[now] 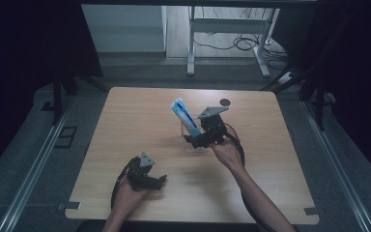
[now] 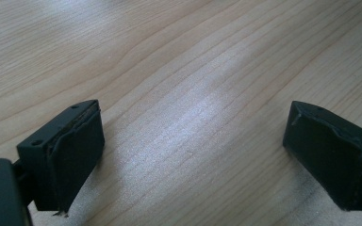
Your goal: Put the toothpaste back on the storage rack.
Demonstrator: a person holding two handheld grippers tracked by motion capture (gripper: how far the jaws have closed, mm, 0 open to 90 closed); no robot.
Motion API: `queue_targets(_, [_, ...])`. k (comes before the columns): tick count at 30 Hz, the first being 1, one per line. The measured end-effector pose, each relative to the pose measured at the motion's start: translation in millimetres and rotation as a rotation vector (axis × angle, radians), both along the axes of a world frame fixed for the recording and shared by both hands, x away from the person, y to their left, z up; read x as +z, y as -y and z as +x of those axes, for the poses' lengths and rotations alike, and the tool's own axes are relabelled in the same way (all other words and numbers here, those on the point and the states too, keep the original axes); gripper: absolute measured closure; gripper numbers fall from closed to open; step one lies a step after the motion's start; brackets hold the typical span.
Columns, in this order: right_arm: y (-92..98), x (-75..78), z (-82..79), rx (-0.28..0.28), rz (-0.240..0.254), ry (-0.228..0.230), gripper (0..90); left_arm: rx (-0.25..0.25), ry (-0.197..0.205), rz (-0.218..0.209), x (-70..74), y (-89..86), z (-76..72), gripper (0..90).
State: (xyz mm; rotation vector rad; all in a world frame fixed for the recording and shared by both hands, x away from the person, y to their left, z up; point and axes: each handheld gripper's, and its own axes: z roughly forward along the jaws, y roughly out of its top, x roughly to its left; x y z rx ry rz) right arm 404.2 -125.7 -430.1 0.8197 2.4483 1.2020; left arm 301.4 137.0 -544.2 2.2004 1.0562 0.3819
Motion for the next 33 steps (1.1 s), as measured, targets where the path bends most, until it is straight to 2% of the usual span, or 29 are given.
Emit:
queue_targets(14, [11.3, 3.3, -12.7, 0.004, -0.006, -0.001, 2.1, 0.0, 0.0, 0.0, 0.0, 0.0, 0.0, 5.8])
queue_targets(33, [37.9, 4.9, -28.2, -0.014, 0.0, 0.004, 1.1, 0.0, 0.002, 0.002, 0.1, -0.1, 0.1, 5.8])
